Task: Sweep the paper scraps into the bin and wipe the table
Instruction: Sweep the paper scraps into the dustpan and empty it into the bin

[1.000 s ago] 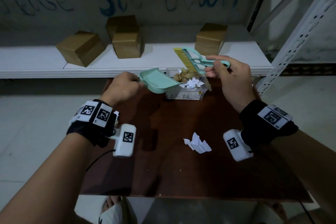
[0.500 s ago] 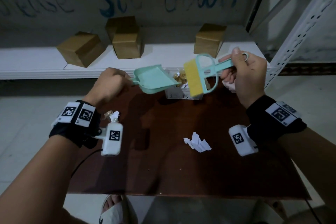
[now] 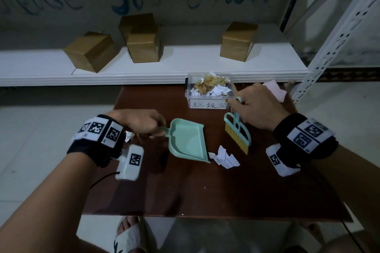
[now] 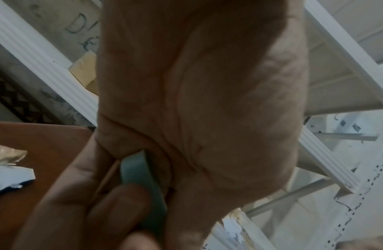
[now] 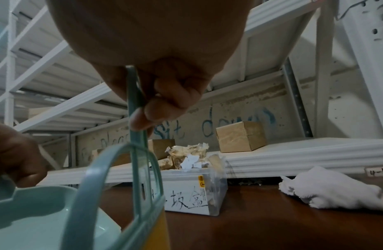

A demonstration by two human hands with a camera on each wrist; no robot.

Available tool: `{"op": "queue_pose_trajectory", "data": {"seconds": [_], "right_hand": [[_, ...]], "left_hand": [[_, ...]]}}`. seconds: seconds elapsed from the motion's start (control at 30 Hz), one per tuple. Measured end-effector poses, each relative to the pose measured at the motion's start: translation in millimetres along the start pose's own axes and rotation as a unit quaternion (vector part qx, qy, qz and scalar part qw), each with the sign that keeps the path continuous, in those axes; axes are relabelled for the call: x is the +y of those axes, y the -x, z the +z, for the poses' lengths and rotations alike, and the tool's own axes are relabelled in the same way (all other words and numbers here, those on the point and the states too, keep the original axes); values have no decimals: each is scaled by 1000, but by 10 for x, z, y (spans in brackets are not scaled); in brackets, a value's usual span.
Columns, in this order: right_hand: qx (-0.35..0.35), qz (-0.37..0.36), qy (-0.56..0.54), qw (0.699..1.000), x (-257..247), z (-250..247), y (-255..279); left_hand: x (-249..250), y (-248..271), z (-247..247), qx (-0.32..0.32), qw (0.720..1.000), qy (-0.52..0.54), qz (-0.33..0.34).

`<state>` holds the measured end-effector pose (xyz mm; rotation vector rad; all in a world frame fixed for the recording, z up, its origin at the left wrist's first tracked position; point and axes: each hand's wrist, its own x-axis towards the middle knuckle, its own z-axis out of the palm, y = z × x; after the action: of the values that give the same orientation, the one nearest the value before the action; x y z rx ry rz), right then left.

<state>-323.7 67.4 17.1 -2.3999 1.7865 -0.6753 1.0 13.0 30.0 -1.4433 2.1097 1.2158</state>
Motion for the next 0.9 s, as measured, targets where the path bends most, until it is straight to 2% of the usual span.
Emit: {"op": "queue_pose_trajectory", "data": {"seconds": [0.13,0.27,0.4,0.63,0.9], "right_hand": [[-87,22,35,995,-48,36,28],[-199,52,-42,978,-151,19,73],[-266,86,-120,953,-275,43,116],[-283,104,-199,933,-465,152,150],[-238,109,-295,919,-539,203,138]], "left_hand": [[-1,-87,23,-4,998,-66,-21],[-59,-104,5,-40,991,-110,-65],[-100,-121,8,-101,989,-77,-69],[76,-123,101,-102,988,-99,-52],[206,-223,270,-122,984,-117,-59]]}}
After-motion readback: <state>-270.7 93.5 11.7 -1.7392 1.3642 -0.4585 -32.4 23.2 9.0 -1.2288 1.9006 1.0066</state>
